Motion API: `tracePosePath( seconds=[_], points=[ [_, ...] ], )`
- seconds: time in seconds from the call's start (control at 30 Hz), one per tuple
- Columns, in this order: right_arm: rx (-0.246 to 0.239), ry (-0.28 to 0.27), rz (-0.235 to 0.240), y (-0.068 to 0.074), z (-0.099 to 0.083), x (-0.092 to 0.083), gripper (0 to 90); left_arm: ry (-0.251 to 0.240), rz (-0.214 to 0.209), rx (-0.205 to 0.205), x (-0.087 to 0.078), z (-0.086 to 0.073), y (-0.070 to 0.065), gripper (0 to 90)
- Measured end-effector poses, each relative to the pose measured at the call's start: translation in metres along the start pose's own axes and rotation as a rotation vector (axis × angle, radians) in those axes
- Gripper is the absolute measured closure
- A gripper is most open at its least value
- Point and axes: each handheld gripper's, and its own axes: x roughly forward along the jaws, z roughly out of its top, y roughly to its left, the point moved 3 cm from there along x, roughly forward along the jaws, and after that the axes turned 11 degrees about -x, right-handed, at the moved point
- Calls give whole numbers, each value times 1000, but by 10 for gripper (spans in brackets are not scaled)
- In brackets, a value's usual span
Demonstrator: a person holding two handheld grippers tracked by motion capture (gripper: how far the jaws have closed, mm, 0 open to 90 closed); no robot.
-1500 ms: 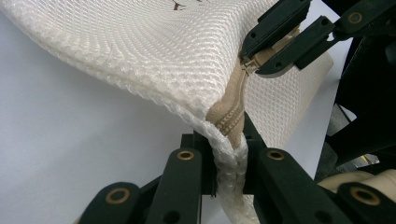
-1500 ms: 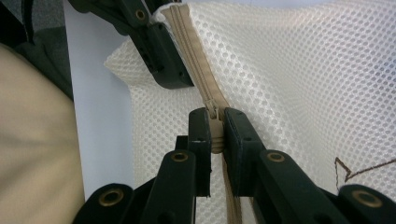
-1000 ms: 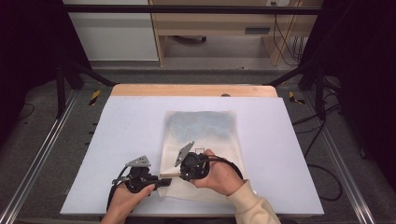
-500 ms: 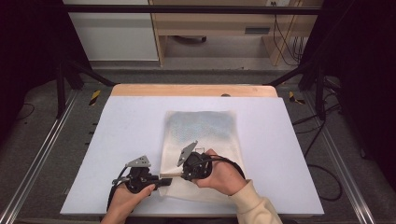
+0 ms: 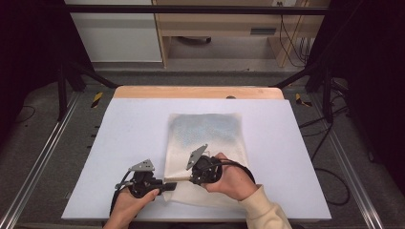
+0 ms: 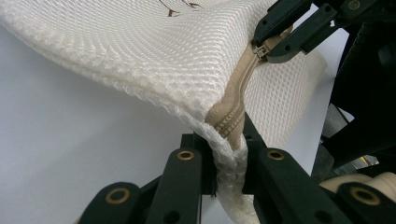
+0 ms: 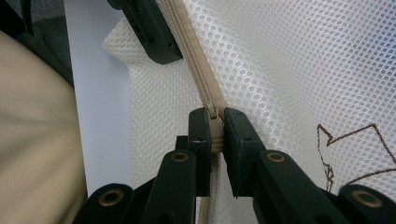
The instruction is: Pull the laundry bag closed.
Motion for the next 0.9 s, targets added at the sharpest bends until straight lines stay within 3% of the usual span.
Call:
tracePosePath(
  seconds=[0.9],
  points=[
    [26,7,-9,3,-14,-6,818,12,-3,10,3,-1,-2,826]
  ],
)
